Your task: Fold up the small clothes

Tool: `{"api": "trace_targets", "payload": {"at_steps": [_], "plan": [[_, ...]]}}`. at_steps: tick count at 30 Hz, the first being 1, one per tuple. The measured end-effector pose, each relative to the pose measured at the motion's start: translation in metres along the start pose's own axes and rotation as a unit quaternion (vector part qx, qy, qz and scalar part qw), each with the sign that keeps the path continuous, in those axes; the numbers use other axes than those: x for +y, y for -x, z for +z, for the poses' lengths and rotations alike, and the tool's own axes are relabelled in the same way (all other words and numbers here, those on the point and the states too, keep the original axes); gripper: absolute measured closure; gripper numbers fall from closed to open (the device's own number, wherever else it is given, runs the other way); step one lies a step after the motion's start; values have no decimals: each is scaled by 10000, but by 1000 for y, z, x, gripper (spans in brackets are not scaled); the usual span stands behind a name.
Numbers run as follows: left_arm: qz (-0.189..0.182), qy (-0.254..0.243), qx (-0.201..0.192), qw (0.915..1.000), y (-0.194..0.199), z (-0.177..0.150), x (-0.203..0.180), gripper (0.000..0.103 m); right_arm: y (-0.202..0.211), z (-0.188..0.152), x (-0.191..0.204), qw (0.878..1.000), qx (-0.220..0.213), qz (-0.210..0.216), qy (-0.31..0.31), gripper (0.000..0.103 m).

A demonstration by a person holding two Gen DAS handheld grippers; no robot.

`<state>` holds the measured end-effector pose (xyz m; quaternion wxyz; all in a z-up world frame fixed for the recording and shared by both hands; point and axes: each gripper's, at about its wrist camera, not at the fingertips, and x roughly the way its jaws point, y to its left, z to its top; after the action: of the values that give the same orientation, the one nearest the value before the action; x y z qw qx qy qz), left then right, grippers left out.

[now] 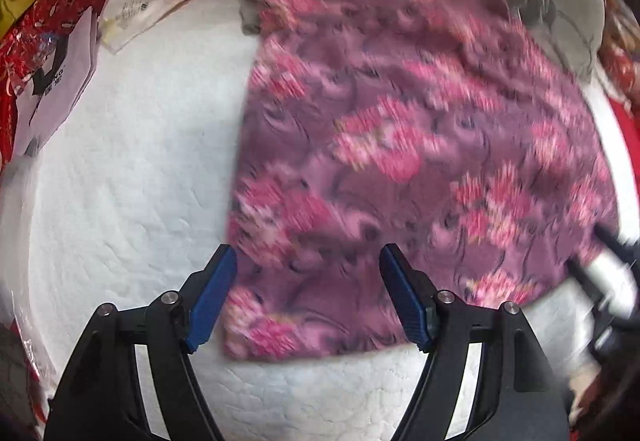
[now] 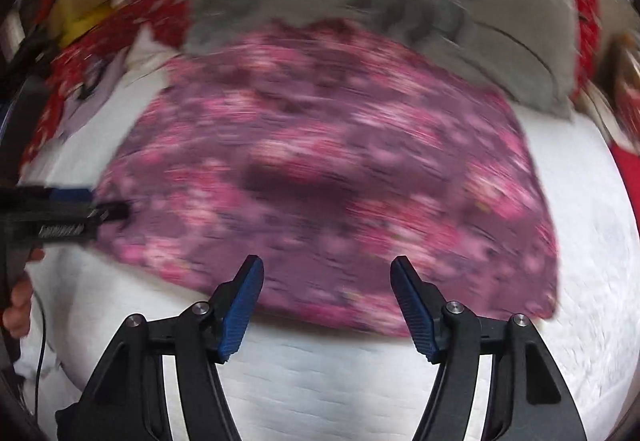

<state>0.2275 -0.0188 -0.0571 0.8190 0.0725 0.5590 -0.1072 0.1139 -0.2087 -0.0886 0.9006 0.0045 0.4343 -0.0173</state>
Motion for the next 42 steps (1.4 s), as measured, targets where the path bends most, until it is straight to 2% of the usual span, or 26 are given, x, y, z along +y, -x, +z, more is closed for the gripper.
{"api": "trace_targets", "payload": {"at_steps": [5, 10, 13, 17, 21, 22, 24, 25, 26, 30, 35, 37, 38, 39, 41, 42], "plan": [[-489, 707, 136, 9962, -3, 33, 61, 29, -8, 5, 64, 9958, 22, 319, 853, 35], [-723, 1041, 307, 9915, -14, 50, 96, 29, -26, -10, 139, 9779, -49, 391, 2053, 34], [-916, 1116, 489, 9883, -26, 59, 108, 29, -33, -16, 175, 9639, -391, 108, 2630, 34], [-1218, 1199, 663, 9831, -40, 70, 114, 29, -45, -6, 200, 9558, -667, -236, 2854, 31], [-1605, 1302, 812, 9750, -54, 83, 119, 29, -59, 2, 216, 9371, -1078, -896, 3197, 32], [-1741, 1322, 834, 9722, -56, 87, 119, 29, -60, 3, 217, 9331, -1215, -995, 3235, 34], [-1980, 1361, 855, 9669, -60, 94, 118, 29, -59, 4, 216, 9291, -1340, -1095, 3270, 56], [-2072, 1377, 873, 9646, -60, 96, 116, 29, -61, 5, 215, 9266, -1348, -1149, 3317, 81], [-2196, 1396, 905, 9613, -61, 99, 114, 29, -63, 8, 215, 9257, -1335, -1162, 3344, 89], [-2566, 1505, 989, 9496, -60, 101, 97, 29, -52, 17, 203, 9307, -1526, -996, 3170, 90], [-2788, 1529, 1186, 9406, -69, 109, 72, 29, -22, 27, 186, 9375, -1938, -775, 2784, 92], [-2910, 1522, 1137, 9377, -68, 112, 63, 31, -14, 29, 182, 9389, -2005, -696, 2709, 92], [-2951, 1482, 1064, 9379, -65, 113, 59, 38, -13, 29, 181, 9391, -2023, -669, 2697, 92], [-2996, 1421, 983, 9383, -61, 115, 55, 61, -11, 28, 180, 9393, -2033, -651, 2686, 92], [-2862, 1252, 900, 9457, -53, 118, 46, 84, -7, 26, 179, 9403, -2055, -597, 2646, 93], [-2784, 1206, 864, 9489, -50, 120, 44, 88, -5, 25, 177, 9418, -2057, -553, 2600, 93]]}}
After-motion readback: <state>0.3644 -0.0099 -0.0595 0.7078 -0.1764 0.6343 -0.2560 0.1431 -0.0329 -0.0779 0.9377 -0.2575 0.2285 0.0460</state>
